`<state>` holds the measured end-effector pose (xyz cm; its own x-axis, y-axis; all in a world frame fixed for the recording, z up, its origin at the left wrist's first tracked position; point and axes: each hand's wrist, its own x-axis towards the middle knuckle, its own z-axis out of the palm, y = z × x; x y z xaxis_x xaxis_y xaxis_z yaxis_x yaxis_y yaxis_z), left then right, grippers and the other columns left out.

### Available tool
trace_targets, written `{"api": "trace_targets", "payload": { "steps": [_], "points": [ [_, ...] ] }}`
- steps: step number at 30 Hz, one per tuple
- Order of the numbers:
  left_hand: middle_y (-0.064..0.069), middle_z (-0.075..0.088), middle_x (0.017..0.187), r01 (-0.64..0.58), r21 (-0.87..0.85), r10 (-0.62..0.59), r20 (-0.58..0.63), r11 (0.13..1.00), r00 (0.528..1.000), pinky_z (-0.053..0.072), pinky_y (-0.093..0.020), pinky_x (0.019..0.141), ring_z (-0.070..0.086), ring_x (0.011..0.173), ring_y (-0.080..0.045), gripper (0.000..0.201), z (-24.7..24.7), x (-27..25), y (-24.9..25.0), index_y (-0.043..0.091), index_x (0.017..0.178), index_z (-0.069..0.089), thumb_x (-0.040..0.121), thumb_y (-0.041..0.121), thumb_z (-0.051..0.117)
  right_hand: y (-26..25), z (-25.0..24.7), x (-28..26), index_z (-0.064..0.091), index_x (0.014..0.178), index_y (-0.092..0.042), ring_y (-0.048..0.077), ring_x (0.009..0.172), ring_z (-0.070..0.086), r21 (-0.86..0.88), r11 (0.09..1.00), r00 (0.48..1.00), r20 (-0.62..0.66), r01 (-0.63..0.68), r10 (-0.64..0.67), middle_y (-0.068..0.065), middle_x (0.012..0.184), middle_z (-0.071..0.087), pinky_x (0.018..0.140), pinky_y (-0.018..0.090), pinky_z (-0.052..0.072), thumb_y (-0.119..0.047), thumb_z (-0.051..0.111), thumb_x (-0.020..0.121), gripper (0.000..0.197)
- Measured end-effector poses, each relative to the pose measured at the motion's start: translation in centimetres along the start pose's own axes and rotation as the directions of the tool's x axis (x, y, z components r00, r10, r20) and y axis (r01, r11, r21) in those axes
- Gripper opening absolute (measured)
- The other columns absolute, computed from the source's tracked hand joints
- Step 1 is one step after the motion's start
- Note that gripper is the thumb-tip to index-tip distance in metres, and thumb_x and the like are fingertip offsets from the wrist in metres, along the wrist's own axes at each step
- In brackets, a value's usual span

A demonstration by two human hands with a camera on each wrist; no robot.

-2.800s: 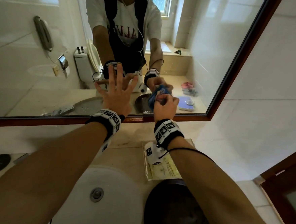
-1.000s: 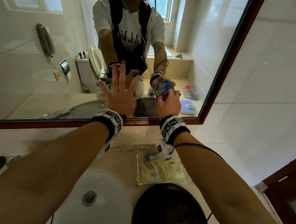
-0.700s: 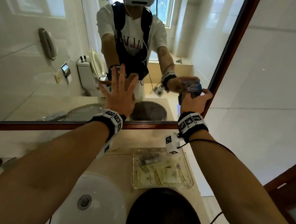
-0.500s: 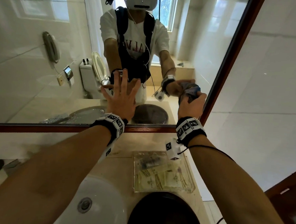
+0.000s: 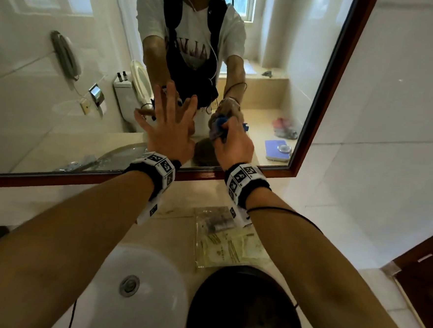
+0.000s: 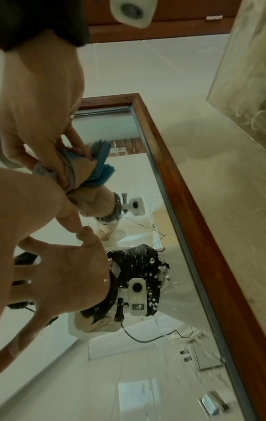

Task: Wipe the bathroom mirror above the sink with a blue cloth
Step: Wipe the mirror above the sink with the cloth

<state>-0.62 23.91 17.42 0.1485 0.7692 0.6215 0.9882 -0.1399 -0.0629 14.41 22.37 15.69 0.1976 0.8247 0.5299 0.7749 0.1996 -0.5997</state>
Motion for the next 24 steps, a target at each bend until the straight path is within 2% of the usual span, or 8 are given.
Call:
{"api": "trace_targets", "payload": {
  "steps": [3,6,8,11,13,17,21,24],
  "points": [
    [-0.015,-0.009,0.159,-0.010,-0.035,0.011,0.002,0.999,1.000,0.012,-0.079,0.099,-0.008,0.144,-0.039,0.100,0.2,-0.1,-0.2,0.037,0.151,0.005,0.073,0.061,0.061,1.5,-1.7,0.4,0.048,0.112,-0.014,0.035,0.086,0.061,0.034,0.997,0.997,-0.036,-0.064,0.065,0.010,0.103,0.063,0.068,0.037,0.048,-0.018,0.052,0.088,0.024],
    [-0.015,-0.011,0.159,-0.005,-0.053,0.006,0.026,0.999,1.000,0.012,-0.080,0.098,-0.010,0.144,-0.040,0.107,0.1,-0.1,-0.2,0.037,0.151,0.001,0.068,0.075,0.057,4.7,-4.1,0.8,0.050,0.112,-0.017,0.025,0.083,0.057,0.107,0.966,0.964,-0.098,-0.235,0.245,0.004,0.101,0.062,0.070,0.029,0.038,-0.014,0.052,0.088,0.025],
    [-0.017,-0.010,0.159,0.003,-0.065,-0.001,0.028,0.998,1.000,0.011,-0.080,0.098,-0.009,0.144,-0.040,0.106,0.0,-0.1,0.0,0.037,0.152,0.002,0.069,0.077,0.055,7.8,-5.9,1.0,0.051,0.113,-0.020,0.023,0.089,0.058,0.121,0.934,0.926,-0.141,-0.335,0.351,0.003,0.107,0.061,0.074,0.028,0.039,-0.014,0.054,0.086,0.028],
    [-0.018,-0.008,0.159,0.022,-0.079,-0.021,0.012,0.997,1.000,0.011,-0.080,0.098,-0.008,0.144,-0.041,0.103,0.1,0.0,0.2,0.036,0.151,0.004,0.071,0.076,0.054,11.3,-7.6,1.3,0.048,0.104,-0.017,0.035,0.092,0.060,0.081,0.909,0.893,-0.170,-0.409,0.417,0.010,0.108,0.061,0.072,0.031,0.040,-0.018,0.055,0.085,0.020],
    [-0.018,-0.008,0.159,0.029,-0.069,-0.028,0.012,0.997,1.000,0.011,-0.080,0.098,-0.008,0.144,-0.041,0.102,0.1,0.0,0.3,0.036,0.151,0.003,0.071,0.076,0.055,11.7,-7.4,1.3,0.047,0.104,-0.016,0.035,0.092,0.059,0.077,0.907,0.890,-0.173,-0.414,0.421,0.010,0.110,0.061,0.073,0.033,0.042,-0.016,0.053,0.085,0.020],
    [-0.018,-0.011,0.158,0.022,-0.045,-0.021,0.036,0.999,0.999,0.011,-0.079,0.098,-0.010,0.143,-0.042,0.104,-0.1,-0.1,0.3,0.036,0.151,0.000,0.071,0.074,0.056,11.0,-6.1,0.5,0.047,0.103,-0.015,0.033,0.094,0.060,0.194,0.864,0.846,-0.193,-0.465,0.498,0.008,0.109,0.062,0.073,0.028,0.038,-0.010,0.052,0.082,0.023],
    [-0.019,-0.009,0.158,0.017,-0.042,-0.016,0.018,0.999,1.000,0.010,-0.080,0.098,-0.009,0.143,-0.043,0.103,0.2,-0.1,0.3,0.035,0.151,0.000,0.073,0.070,0.057,10.2,-4.1,-1.2,0.044,0.092,-0.018,0.031,0.092,0.059,0.182,0.867,0.870,-0.087,-0.464,0.485,0.010,0.103,0.062,0.074,0.028,0.038,-0.008,0.055,0.079,0.020],
    [-0.020,-0.008,0.158,0.017,-0.029,-0.017,0.005,0.999,1.000,0.010,-0.080,0.098,-0.008,0.143,-0.043,0.105,0.3,-0.1,0.3,0.035,0.151,-0.001,0.072,0.073,0.056,8.7,-1.4,-2.6,0.045,0.090,-0.017,0.031,0.091,0.059,0.157,0.876,0.886,-0.012,-0.456,0.464,0.009,0.099,0.063,0.072,0.027,0.036,-0.010,0.060,0.080,0.019]
  ]
}}
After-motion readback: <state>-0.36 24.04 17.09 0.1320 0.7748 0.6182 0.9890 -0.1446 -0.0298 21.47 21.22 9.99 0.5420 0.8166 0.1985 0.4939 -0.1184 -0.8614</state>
